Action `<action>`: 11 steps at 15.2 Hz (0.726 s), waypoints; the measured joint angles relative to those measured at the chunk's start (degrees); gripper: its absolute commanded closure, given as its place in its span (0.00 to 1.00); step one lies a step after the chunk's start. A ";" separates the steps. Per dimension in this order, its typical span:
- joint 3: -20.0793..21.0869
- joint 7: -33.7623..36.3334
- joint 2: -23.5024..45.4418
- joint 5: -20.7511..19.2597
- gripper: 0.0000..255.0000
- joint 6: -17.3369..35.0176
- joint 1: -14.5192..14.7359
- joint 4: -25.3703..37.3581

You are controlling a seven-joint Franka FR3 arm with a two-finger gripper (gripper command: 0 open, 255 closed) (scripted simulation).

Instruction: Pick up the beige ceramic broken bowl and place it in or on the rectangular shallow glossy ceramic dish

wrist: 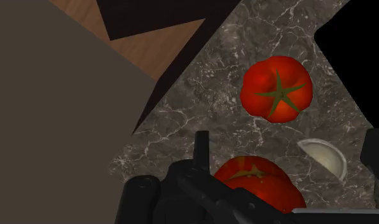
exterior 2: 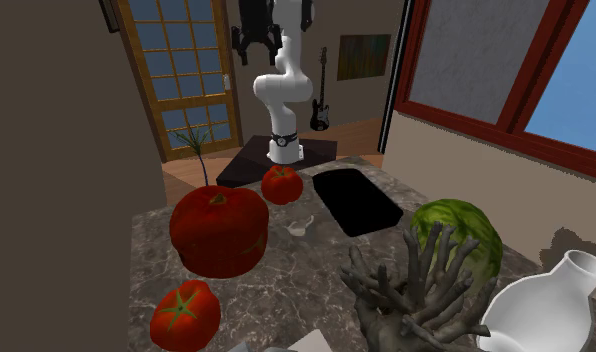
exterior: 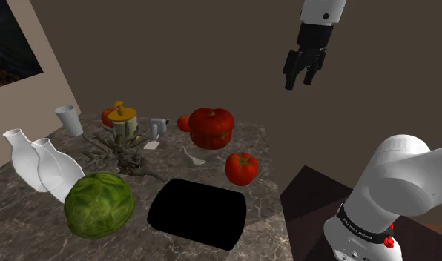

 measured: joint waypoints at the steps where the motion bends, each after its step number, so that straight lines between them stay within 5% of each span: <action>1: 0.00 0.00 0.00 0.00 0.00 0.00 0.00 0.00; 11: 2.85 0.32 16.66 2.05 0.00 11.39 2.55 1.83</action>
